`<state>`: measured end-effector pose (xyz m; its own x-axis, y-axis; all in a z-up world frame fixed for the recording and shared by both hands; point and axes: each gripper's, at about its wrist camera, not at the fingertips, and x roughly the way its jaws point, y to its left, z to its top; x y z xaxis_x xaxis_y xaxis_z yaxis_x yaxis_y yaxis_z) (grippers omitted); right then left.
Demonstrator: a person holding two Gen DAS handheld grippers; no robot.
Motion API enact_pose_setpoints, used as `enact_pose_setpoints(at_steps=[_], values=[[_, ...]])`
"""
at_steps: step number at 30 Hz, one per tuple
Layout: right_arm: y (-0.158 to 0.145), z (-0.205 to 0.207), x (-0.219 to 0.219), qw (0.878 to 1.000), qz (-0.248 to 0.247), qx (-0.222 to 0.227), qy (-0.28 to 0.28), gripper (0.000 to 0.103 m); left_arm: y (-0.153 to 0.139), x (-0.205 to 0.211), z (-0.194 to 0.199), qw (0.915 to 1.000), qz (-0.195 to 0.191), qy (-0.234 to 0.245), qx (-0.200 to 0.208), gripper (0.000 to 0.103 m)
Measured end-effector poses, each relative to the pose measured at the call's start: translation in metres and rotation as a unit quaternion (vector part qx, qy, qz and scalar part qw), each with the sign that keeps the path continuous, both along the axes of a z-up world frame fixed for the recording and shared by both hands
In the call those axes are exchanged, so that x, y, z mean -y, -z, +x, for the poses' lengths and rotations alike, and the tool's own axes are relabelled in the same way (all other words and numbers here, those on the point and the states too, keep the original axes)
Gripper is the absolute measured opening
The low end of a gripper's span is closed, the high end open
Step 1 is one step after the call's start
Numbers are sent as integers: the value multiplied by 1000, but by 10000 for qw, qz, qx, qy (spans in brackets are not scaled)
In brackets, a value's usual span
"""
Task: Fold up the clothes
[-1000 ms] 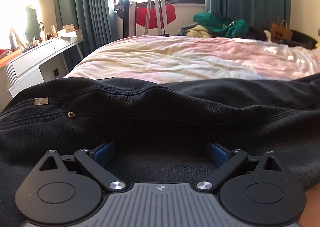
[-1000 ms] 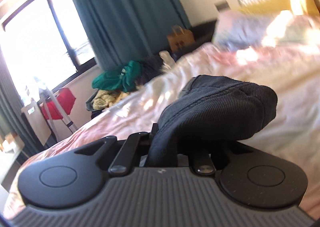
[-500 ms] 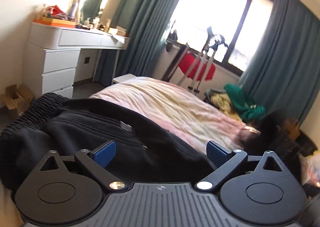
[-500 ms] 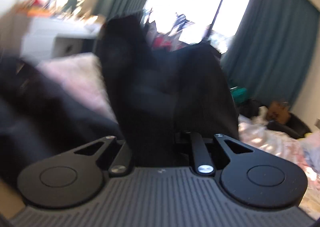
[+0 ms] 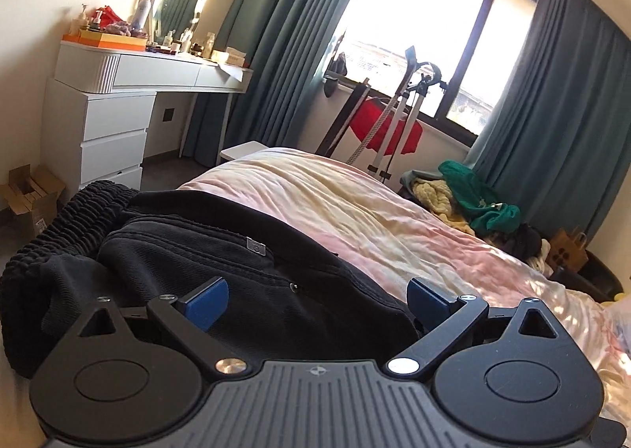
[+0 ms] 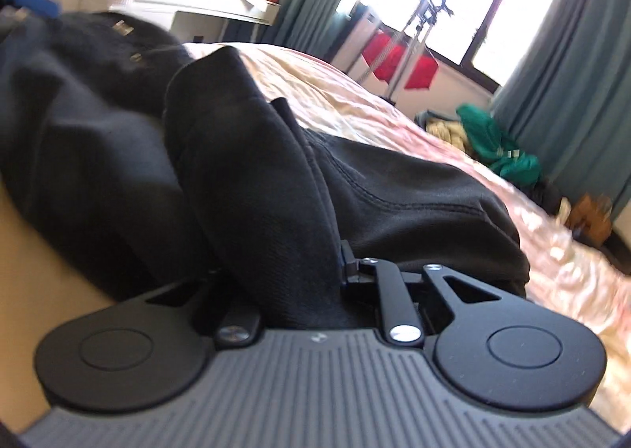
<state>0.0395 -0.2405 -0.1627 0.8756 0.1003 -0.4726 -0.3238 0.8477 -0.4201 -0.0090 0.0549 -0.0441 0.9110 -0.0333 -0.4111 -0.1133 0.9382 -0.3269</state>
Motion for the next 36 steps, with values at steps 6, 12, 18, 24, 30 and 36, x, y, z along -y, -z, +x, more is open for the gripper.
enact_pose_setpoints(at_steps=[6,12,18,24,30,36], values=[[-3,3,-1,9996,221,-34,175,18,6,13,3,9993,186,303,-140,98],[-19,1,10,9906,1235,-502,317,58,10,17,-2,9964,471,599,-370,98],[-45,-11,29,9534,2866,-899,-269,84,2,8,-15,9961,610,428,-464,98],[-66,-12,74,8890,4501,-716,-441,84,-13,-21,-53,9972,658,111,-342,99],[-57,7,77,9093,4109,-380,536,84,-5,-28,-55,9963,629,-210,-543,99],[-16,33,58,9325,3243,-1069,1179,83,4,-11,-45,9914,1119,-292,-616,101]])
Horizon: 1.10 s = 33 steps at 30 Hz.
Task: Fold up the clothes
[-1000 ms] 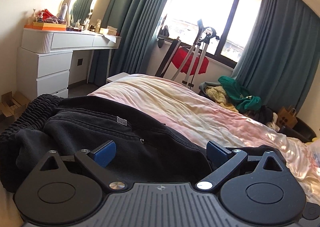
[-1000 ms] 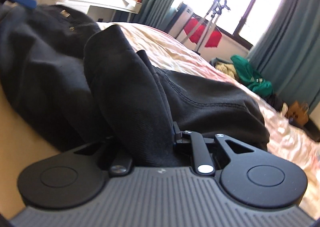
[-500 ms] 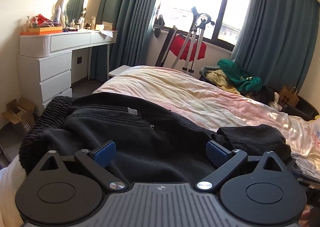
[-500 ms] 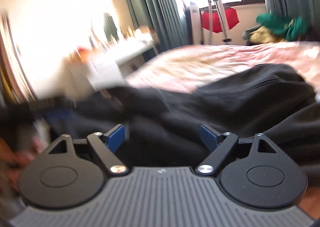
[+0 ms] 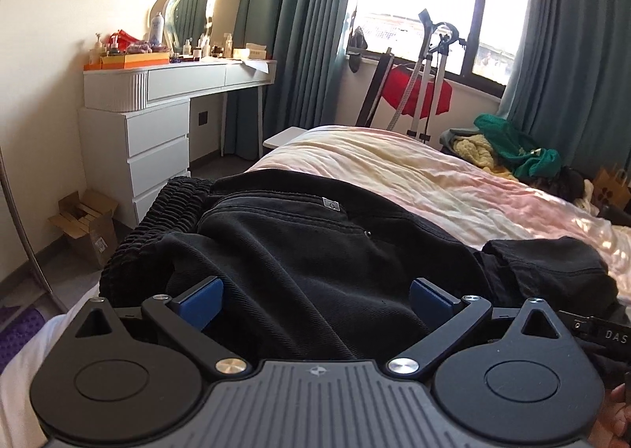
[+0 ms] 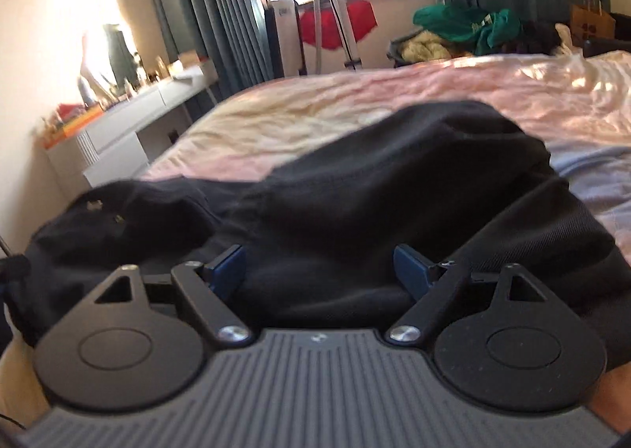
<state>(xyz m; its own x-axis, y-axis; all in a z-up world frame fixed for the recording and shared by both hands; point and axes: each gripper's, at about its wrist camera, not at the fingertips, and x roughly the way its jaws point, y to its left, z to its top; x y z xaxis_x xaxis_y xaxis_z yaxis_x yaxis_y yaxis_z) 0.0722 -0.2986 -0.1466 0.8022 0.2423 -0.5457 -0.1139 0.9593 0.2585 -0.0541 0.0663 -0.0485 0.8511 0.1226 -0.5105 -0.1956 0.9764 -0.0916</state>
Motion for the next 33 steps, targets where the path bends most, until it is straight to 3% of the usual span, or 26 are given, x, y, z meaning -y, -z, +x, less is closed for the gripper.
enact_pose_setpoints(at_steps=[3,8,12,15,21,26,29,32,33], values=[[11,2,-6,9997,-219,-116,-17,85,2,4,0,9999,101,29,36,102],[13,0,-9,9995,-310,-43,1,85,-2,-3,-6,10000,-63,32,49,102],[10,-4,-7,9994,-335,-17,-18,83,-10,-21,-21,9972,-751,-56,48,102],[8,-7,-4,9996,-276,-24,-4,83,-9,-38,-33,9898,-1414,-130,-97,102],[3,-11,8,9999,38,-103,69,83,8,-69,-39,9680,-2393,-553,-514,102],[1,-14,9,9999,20,-111,66,83,28,-94,-23,9458,-2972,-1195,-537,101],[1,-14,9,9999,66,-114,87,83,40,-118,-17,9199,-3331,-2034,-396,99],[0,-14,11,9997,141,-113,134,83,50,-138,-8,8949,-3713,-2438,-434,99],[-1,-14,12,9997,145,-108,153,83,53,-143,-6,8908,-3764,-2511,-419,99]])
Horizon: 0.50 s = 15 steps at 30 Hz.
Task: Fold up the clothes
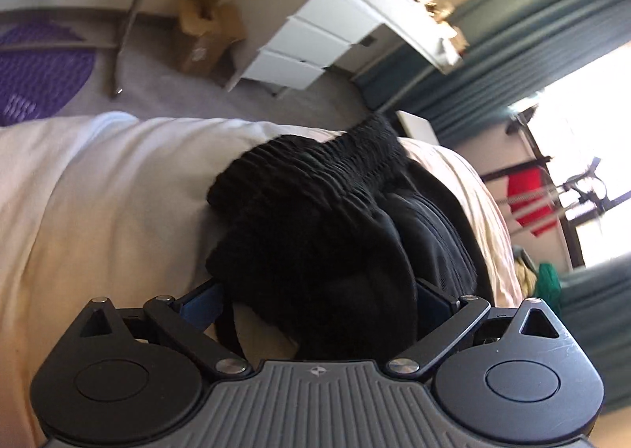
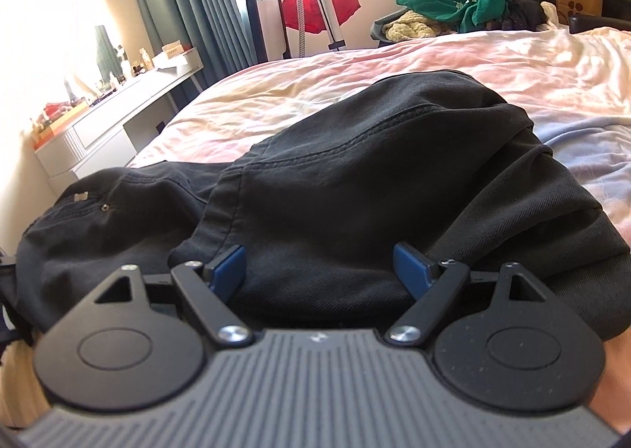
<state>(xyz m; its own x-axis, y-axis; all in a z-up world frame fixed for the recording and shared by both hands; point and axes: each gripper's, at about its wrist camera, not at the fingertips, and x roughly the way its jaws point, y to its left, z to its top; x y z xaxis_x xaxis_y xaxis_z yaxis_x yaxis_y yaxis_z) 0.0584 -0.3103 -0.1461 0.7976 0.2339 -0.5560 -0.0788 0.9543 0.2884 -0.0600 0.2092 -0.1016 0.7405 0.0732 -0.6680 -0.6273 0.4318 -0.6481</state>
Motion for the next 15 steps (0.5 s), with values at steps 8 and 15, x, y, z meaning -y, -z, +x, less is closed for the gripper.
enact_pose_setpoints(at_steps=[8,15], values=[[-1,0,-6,9992,-392,111,39,83,-3,-1,9,9984,515,-209,87,66],[19,6,-24,9937,-1100,-46,-203,84,-49,47,23,9666,2480,254,603,32]])
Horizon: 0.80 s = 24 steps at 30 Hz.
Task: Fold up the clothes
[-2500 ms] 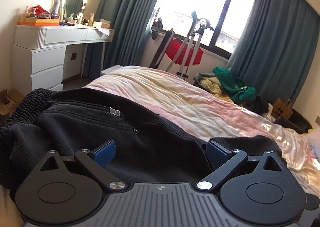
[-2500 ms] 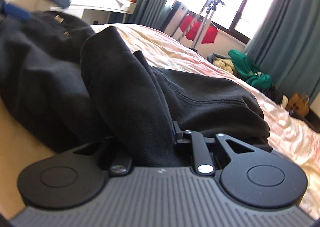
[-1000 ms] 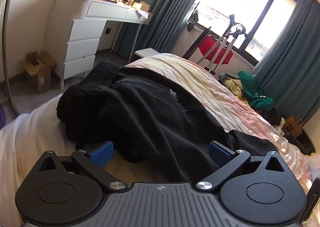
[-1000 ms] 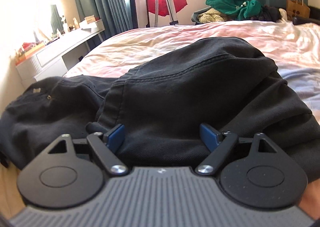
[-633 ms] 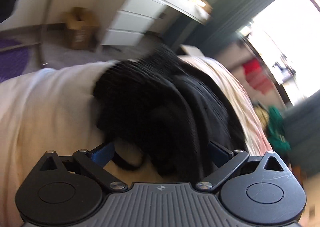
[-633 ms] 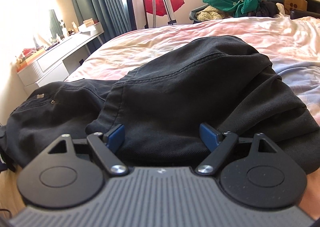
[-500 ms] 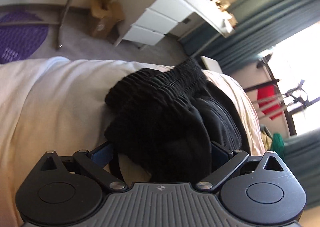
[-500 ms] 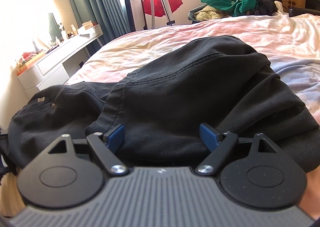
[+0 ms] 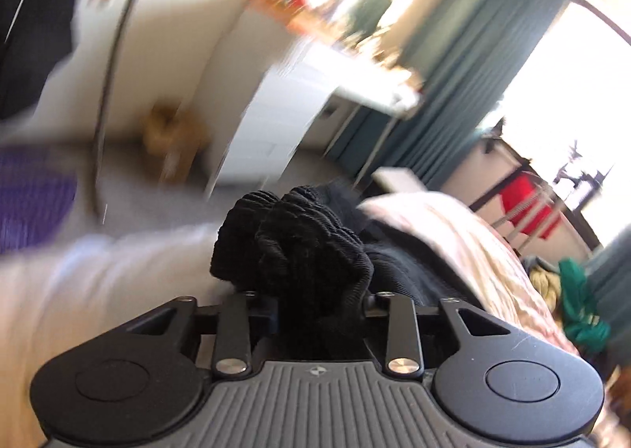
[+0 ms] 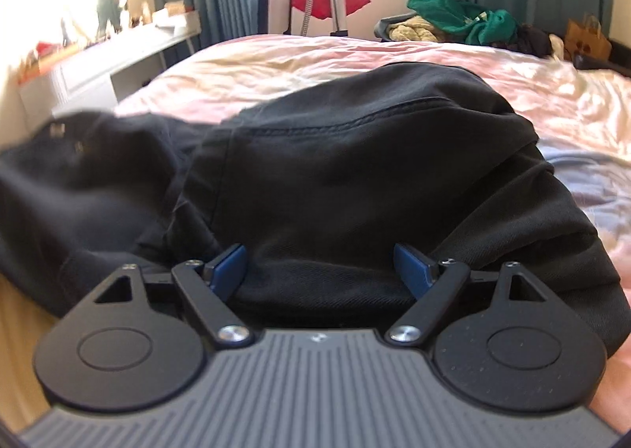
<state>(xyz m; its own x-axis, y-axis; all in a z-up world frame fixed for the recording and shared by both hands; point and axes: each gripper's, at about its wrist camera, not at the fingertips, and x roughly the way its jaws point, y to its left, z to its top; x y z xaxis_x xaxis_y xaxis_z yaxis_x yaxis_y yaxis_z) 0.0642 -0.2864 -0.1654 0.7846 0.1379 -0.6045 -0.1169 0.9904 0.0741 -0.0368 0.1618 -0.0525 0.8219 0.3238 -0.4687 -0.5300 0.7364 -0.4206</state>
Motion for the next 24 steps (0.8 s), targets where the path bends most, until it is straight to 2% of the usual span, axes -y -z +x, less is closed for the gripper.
enact_pose_setpoints(at_steps=[3,5,9,11,13,17,19,22,24], values=[[0,-1,2,10000,66,2,14,84,-33,35,3,9952,872,288,333,31],[-5,-1,9,9995,305,-10,60,83,-57,62,5,9895,1261,455,532,31],[-22,-7,38,9914,1261,-70,344,83,-103,129,14,9786,1658,766,944,31],[-34,-16,59,9826,1744,98,628,83,-120,172,21,9713,1880,892,1155,31],[-44,-26,79,9768,1870,331,985,84,-134,217,29,9622,2114,1026,1380,31],[-55,-40,122,9621,1809,705,1913,84,-137,322,34,9399,2525,1416,1812,31],[-54,-46,146,9460,2030,808,2395,84,-129,372,37,9282,2652,1676,1999,30],[-46,-53,179,9208,2570,775,2828,85,-111,442,47,9050,2915,2153,2228,30],[-39,-57,197,9034,2947,743,3027,84,-90,480,60,8920,3049,2505,2206,30]])
